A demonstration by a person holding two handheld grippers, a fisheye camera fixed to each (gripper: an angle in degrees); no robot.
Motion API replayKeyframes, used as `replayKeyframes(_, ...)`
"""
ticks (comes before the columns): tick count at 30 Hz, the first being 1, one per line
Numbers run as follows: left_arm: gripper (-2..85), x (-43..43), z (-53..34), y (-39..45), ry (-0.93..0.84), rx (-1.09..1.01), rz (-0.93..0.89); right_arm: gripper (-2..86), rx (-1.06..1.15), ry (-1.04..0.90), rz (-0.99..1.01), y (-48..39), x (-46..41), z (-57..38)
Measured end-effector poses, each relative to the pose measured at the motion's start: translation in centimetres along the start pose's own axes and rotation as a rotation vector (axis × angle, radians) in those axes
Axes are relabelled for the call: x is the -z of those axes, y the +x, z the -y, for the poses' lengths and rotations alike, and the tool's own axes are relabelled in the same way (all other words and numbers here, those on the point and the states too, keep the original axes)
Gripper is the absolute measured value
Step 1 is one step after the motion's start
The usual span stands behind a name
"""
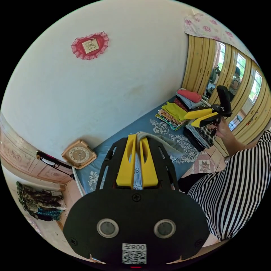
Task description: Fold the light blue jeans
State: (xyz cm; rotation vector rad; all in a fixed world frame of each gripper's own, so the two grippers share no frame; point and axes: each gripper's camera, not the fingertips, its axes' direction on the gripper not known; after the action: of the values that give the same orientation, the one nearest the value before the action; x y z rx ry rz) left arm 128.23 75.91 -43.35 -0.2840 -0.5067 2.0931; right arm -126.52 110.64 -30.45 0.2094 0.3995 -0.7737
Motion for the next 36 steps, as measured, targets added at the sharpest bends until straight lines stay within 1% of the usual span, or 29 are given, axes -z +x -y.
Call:
replayKeyframes(3, 0.4, 0.0, 1.5, 2.1, -0.027, -0.050, 0.034, 13.2, 0.186, -0.016, 0.001, -4.2, -2.8, 2.7)
replayKeyframes(5, 0.4, -0.2, 2.3, 3.6, -0.058, -0.086, 0.072, 13.3, 0.250, -0.022, 0.012, -6.0, -4.0, 3.5)
replayKeyframes(6, 0.4, -0.2, 2.4, 3.9, -0.064, -0.092, 0.085, 13.2, 0.280, -0.030, -0.029, -7.0, -4.9, 3.7)
replayKeyframes(8, 0.4, -0.2, 2.8, 4.7, -0.061, -0.101, 0.087, 13.0, 0.316, -0.056, -0.111, -8.2, -6.4, 3.7)
replayKeyframes(10, 0.6, 0.0, 3.0, 5.0, -0.052, -0.098, 0.085, 12.3, 0.335, -0.105, -0.134, -8.9, -7.9, 3.6)
replayKeyframes(11, 0.7, 0.0, 3.0, 5.1, -0.056, -0.096, 0.104, 10.5, 0.343, -0.103, -0.137, -9.3, -8.3, 3.4)
replayKeyframes(12, 0.7, 0.0, 3.0, 5.1, -0.056, -0.097, 0.109, 7.6, 0.351, -0.102, -0.191, -9.8, -8.6, 3.2)
replayKeyframes(13, 0.9, 0.1, 2.9, 5.0, -0.054, -0.096, 0.106, 6.9, 0.356, -0.103, -0.229, -10.0, -8.7, 3.1)
replayKeyframes(18, 3.2, 0.6, 1.3, 3.5, -0.009, -0.046, 0.067, 3.6, 0.396, -0.155, -0.213, -11.4, -9.4, 3.1)
replayKeyframes(21, 7.6, 2.2, -1.4, 1.3, 0.113, 0.039, 0.000, 3.1, 0.395, -0.159, -0.202, -11.7, -9.0, 3.7)
replayKeyframes(24, 11.1, 2.8, -6.0, -2.3, 0.238, 0.188, -0.148, 3.0, 0.410, -0.154, -0.195, -12.2, -7.9, 4.4)
replayKeyframes(25, 11.6, 2.2, -8.4, -3.8, 0.279, 0.256, -0.208, 3.0, 0.410, -0.151, -0.198, -12.2, -7.7, 4.6)
replayKeyframes(28, 12.4, -1.0, -15.0, -6.3, 0.322, 0.435, -0.257, 2.9, 0.387, -0.116, -0.199, -11.7, -5.7, 5.5)
replayKeyframes(30, 13.0, -4.2, -18.1, -6.6, 0.266, 0.518, -0.291, 2.9, 0.367, -0.076, -0.196, -11.4, -3.8, 6.1)
replayKeyframes(31, 13.5, -6.6, -19.4, -6.2, 0.194, 0.548, -0.297, 2.9, 0.365, -0.067, -0.197, -11.4, -3.3, 6.3)
replayKeyframes(32, 13.9, -9.0, -20.0, -5.7, 0.119, 0.552, -0.313, 2.8, 0.365, -0.048, -0.197, -11.4, -2.4, 6.6)
replayKeyframes(34, 14.3, -11.6, -20.1, -5.2, 0.044, 0.554, -0.303, 2.8, 0.368, -0.029, -0.184, -11.5, -1.0, 6.9)
replayKeyframes(36, 14.6, -12.9, -19.5, -5.0, 0.038, 0.548, -0.269, 2.8, 0.368, -0.009, -0.169, -11.5, 0.8, 7.3)
